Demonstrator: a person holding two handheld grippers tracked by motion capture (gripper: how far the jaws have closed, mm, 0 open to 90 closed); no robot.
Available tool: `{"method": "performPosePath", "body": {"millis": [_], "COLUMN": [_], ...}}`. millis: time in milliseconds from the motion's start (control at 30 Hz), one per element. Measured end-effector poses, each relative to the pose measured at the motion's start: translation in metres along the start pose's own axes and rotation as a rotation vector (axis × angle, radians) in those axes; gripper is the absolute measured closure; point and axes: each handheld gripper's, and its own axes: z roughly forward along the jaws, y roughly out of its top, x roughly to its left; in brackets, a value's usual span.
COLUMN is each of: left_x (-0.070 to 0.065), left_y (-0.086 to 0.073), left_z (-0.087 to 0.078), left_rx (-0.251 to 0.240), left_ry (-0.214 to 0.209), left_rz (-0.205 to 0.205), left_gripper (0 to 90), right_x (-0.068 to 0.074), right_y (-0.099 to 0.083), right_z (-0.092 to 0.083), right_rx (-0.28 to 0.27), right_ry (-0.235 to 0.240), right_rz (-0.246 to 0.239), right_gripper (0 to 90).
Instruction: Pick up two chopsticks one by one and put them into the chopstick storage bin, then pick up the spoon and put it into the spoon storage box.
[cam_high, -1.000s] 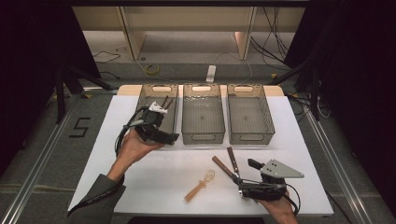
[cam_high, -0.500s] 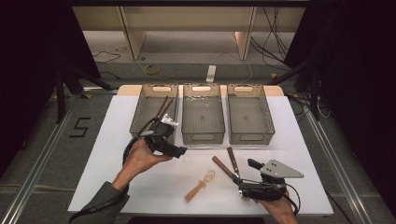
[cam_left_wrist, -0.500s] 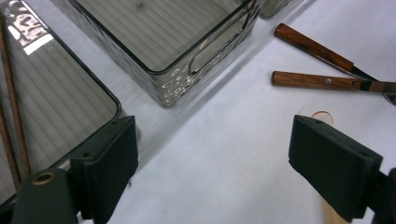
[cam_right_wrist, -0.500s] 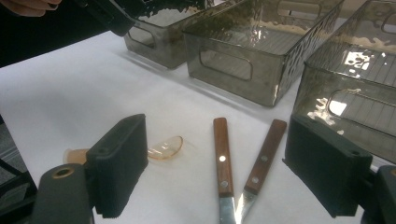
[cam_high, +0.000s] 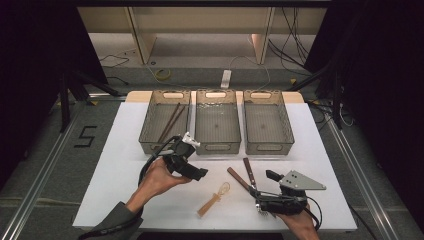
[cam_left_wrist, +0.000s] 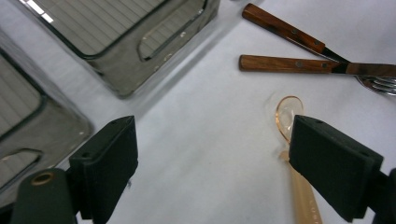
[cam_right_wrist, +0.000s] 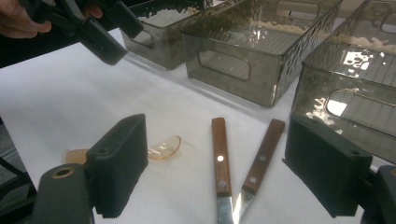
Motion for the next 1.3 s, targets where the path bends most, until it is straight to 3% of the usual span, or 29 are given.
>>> {"method": "performPosePath", "body": {"millis": [433,933,1300], "left_x": [-0.024,-0.038,-0.048], "left_y": [-0.014,-0.026,-0.031], "left_z": [0.007,0.025,0.036], "left_rx": [0.063,0.146,0.206], "left_ry": [-0.020,-0.019,-0.041], "left_rz": [0.037,0.074,0.113], "left_gripper": [15.4,16.7,25.5], "right_x": [-0.001,0.001,-0.001], "right_y": [0.000,0.001,0.000], "right_z": [0.004,0.004,0.004], "right_rx": [0.007,0.013,0.009], "right_ry": [0.002,-0.003,-0.004], "right_rz": [-0.001,-0.012,-0.005], "right_gripper": [21.8,21.9,21.9]}}
